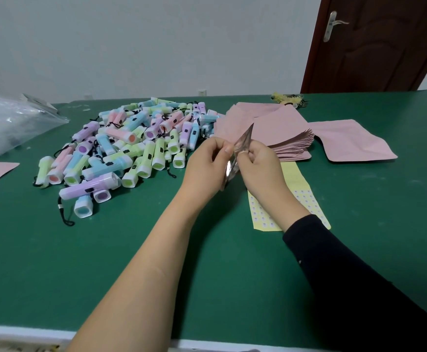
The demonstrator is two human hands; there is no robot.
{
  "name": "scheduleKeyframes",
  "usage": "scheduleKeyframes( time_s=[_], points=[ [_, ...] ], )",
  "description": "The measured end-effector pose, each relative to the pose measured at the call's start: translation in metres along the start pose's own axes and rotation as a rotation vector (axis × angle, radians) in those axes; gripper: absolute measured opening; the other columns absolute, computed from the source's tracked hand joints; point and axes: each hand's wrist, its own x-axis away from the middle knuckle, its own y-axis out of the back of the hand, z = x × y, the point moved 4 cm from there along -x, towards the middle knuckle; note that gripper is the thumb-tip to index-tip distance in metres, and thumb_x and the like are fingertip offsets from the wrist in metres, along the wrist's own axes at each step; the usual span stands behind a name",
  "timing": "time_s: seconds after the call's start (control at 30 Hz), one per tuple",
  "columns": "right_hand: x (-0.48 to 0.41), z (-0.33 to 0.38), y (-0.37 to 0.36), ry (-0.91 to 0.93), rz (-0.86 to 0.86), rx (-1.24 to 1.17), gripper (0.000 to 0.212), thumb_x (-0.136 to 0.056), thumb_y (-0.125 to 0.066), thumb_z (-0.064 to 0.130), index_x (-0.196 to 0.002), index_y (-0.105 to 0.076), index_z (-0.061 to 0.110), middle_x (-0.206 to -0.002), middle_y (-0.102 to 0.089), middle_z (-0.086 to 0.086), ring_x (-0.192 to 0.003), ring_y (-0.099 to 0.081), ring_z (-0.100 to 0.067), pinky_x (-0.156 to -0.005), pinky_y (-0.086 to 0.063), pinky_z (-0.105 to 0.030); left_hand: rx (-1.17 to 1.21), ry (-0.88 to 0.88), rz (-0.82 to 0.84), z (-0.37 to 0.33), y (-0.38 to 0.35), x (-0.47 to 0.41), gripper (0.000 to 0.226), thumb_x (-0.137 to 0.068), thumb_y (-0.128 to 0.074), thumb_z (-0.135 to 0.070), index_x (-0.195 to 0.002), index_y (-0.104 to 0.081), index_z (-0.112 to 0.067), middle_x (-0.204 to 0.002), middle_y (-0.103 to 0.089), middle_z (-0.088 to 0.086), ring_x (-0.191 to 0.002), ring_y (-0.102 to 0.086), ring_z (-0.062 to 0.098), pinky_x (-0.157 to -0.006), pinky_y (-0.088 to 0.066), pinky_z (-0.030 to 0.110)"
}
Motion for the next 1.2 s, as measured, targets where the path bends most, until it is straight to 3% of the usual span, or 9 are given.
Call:
scheduleKeyframes(
  time_s=[0.1, 0.2, 0.33, 0.5, 0.67, 0.87, 0.97, 1.1, 1.2],
  points=[
    [0.000, 0.002, -0.001, 0.004, 0.009, -0.019, 0.018, -0.093, -0.046, 0.004, -0.091, -0.059, -0.009, -0.071, -0.056, -0.023, -0.061, -0.045, -0.023, -0.055, -0.033, -0.030, 0.050, 0.004, 0.008, 0.001, 0.001, -0.001, 0.018, -0.102, -0.050, -0.020, -0.087, -0.057, -0.012, -0.062, -0.056, 0.007, -0.041, -0.046, 0.023, -0.045, -0.037, 0.025],
    [0.000, 0.001, 0.000, 0.012, 0.000, -0.006, 0.018, -0.093, -0.046, 0.005, -0.087, -0.057, -0.009, -0.061, -0.043, -0.007, -0.054, -0.032, -0.014, -0.049, -0.025, -0.028, 0.084, -0.005, 0.007, 0.001, 0.002, -0.001, 0.019, -0.102, -0.050, -0.019, -0.085, -0.057, -0.013, -0.058, -0.054, -0.001, -0.040, -0.045, 0.019, -0.043, -0.038, 0.023],
    [0.000, 0.002, 0.001, 0.002, -0.009, -0.029, 0.018, -0.093, -0.046, 0.004, -0.078, -0.053, -0.003, -0.059, -0.040, -0.003, -0.052, -0.030, -0.012, -0.049, -0.024, -0.027, 0.138, -0.002, 0.015, 0.000, 0.002, -0.001, 0.022, -0.103, -0.048, -0.016, -0.083, -0.059, -0.015, -0.058, -0.054, -0.012, -0.047, -0.047, 0.010, -0.050, -0.040, 0.024],
    [-0.006, 0.000, 0.005, -0.043, -0.005, -0.134, 0.021, -0.092, -0.046, 0.004, -0.094, -0.056, -0.015, -0.081, -0.057, -0.034, -0.068, -0.043, -0.023, -0.064, -0.035, -0.032, 0.340, 0.033, 0.023, -0.004, 0.005, 0.000, 0.024, -0.104, -0.046, -0.015, -0.087, -0.061, -0.016, -0.062, -0.061, -0.018, -0.056, -0.051, -0.003, -0.058, -0.041, 0.012],
    [-0.006, -0.006, -0.007, -0.161, 0.110, -0.155, 0.013, -0.094, -0.048, 0.012, -0.093, -0.060, 0.015, -0.099, -0.068, -0.023, -0.094, -0.066, -0.039, -0.082, -0.056, -0.055, 0.118, 0.013, 0.029, -0.006, -0.001, 0.002, 0.017, -0.101, -0.052, -0.017, -0.087, -0.062, -0.013, -0.065, -0.059, -0.014, -0.058, -0.050, 0.004, -0.060, -0.042, 0.021],
    [-0.009, -0.021, 0.002, -0.386, -0.026, -0.529, 0.024, -0.096, -0.043, 0.003, -0.111, -0.059, 0.014, -0.102, -0.070, -0.015, -0.089, -0.070, -0.029, -0.059, -0.060, -0.037, -0.162, -0.246, -0.089, -0.022, -0.006, 0.010, 0.010, -0.098, -0.054, -0.015, -0.090, -0.057, -0.021, -0.100, -0.064, -0.005, -0.091, -0.058, 0.013, -0.079, -0.046, 0.025],
    [-0.008, -0.022, 0.004, -0.337, -0.011, -0.487, 0.027, -0.092, -0.043, -0.001, -0.103, -0.060, 0.018, -0.093, -0.070, -0.006, -0.084, -0.070, -0.023, -0.055, -0.057, -0.029, -0.260, -0.332, -0.038, -0.021, -0.014, 0.015, 0.004, -0.097, -0.054, -0.012, -0.095, -0.056, -0.014, -0.112, -0.060, 0.000, -0.107, -0.054, 0.014, -0.089, -0.040, 0.023],
    [-0.008, -0.011, 0.003, -0.114, -0.020, -0.139, 0.032, -0.091, -0.041, -0.003, -0.111, -0.053, 0.019, -0.086, -0.059, 0.012, -0.083, -0.059, -0.015, -0.057, -0.044, -0.006, -0.102, -0.113, 0.058, -0.012, -0.019, 0.016, 0.035, -0.100, -0.049, -0.013, -0.135, -0.045, -0.011, -0.140, -0.049, 0.000, -0.126, -0.046, 0.005, -0.108, -0.037, 0.026],
    [-0.002, -0.007, 0.000, 0.052, 0.074, 0.067, 0.047, -0.096, -0.046, 0.001, -0.140, -0.045, 0.018, -0.113, -0.062, 0.004, -0.101, -0.059, -0.016, -0.079, -0.047, -0.018, 0.250, 0.105, 0.195, -0.010, -0.021, 0.014, 0.060, -0.096, -0.057, -0.012, -0.150, -0.030, -0.014, -0.150, -0.044, 0.002, -0.135, -0.045, 0.012, -0.116, -0.035, 0.041]
  ],
)
